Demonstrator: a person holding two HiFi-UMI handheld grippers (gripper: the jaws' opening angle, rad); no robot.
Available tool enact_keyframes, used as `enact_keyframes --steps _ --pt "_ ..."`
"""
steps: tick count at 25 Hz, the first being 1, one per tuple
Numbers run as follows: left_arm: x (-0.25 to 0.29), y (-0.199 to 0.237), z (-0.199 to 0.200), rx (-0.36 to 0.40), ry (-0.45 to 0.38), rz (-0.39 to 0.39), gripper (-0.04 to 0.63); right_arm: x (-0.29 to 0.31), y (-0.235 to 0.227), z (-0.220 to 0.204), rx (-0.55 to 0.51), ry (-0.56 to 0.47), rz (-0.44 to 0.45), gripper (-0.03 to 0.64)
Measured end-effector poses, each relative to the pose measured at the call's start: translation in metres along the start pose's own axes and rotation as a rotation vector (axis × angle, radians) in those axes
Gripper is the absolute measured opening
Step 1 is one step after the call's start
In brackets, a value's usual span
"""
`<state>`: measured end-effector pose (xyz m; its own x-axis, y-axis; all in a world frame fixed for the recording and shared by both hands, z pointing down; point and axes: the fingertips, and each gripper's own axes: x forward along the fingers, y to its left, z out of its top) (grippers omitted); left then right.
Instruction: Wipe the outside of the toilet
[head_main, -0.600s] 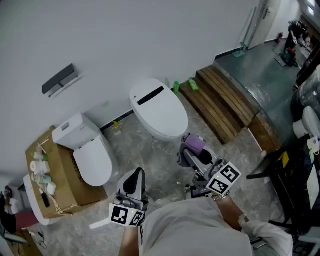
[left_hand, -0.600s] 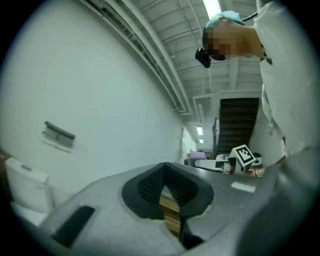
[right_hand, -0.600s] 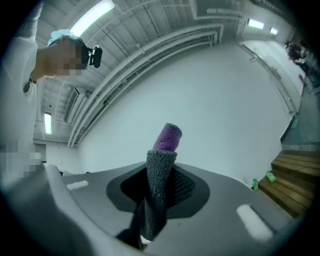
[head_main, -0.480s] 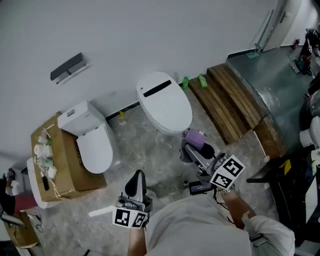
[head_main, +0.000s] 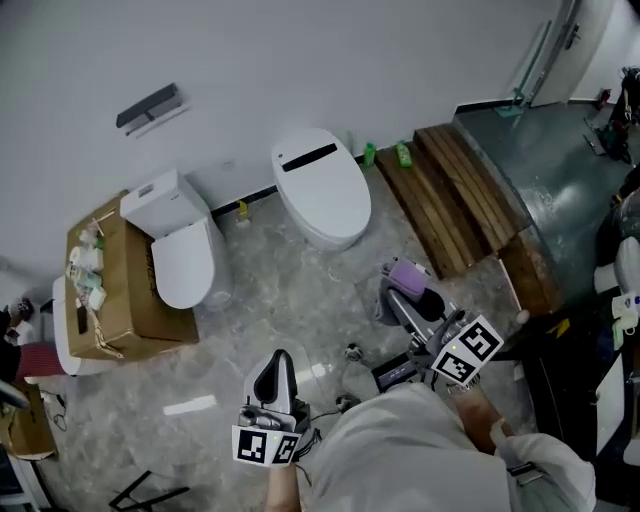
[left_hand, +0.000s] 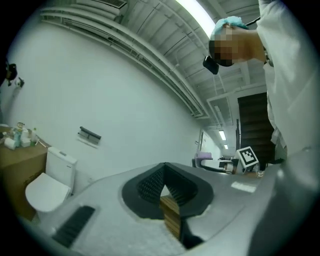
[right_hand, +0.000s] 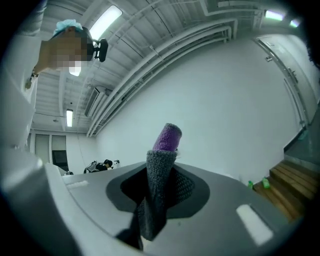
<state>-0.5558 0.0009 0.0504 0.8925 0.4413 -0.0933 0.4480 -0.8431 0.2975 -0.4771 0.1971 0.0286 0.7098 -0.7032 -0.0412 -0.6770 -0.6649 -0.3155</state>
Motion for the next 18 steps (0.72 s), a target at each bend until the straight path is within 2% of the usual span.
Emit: enact_keyframes --steps 2,6,8,12,15,18 --pt "-0.016 -0.013 -0.009 -0.007 0.002 -0.002 0.005 -0.033 0.013 -0.003 0.016 -0.003 -0.015 0.087" --pt "-0.047 -0.062 -0.032 -0.061 -0.032 0.049 0.005 -0.094 0.025 -0.016 -0.008 0.070 0.023 0.091" --pt "-0.049 -0.089 -0.036 -0.053 -0.038 0.040 0.005 -0.117 0.017 -0.013 -0.011 0.051 0.016 0.091" --pt "-0.028 -0.127 -0.040 0.010 -0.028 0.040 0.005 -0.148 -0.019 0.001 -0.008 0.021 -0.006 0.091" --pt "0.012 -0.153 -0.047 0.074 -0.018 0.054 0.005 -0.169 -0.062 0.019 -0.037 0.007 0.002 0.091" --pt "0.067 -0.182 -0.058 0.070 -0.021 0.067 0.005 -0.192 -0.116 0.036 -0.043 0.012 0.007 0.091"
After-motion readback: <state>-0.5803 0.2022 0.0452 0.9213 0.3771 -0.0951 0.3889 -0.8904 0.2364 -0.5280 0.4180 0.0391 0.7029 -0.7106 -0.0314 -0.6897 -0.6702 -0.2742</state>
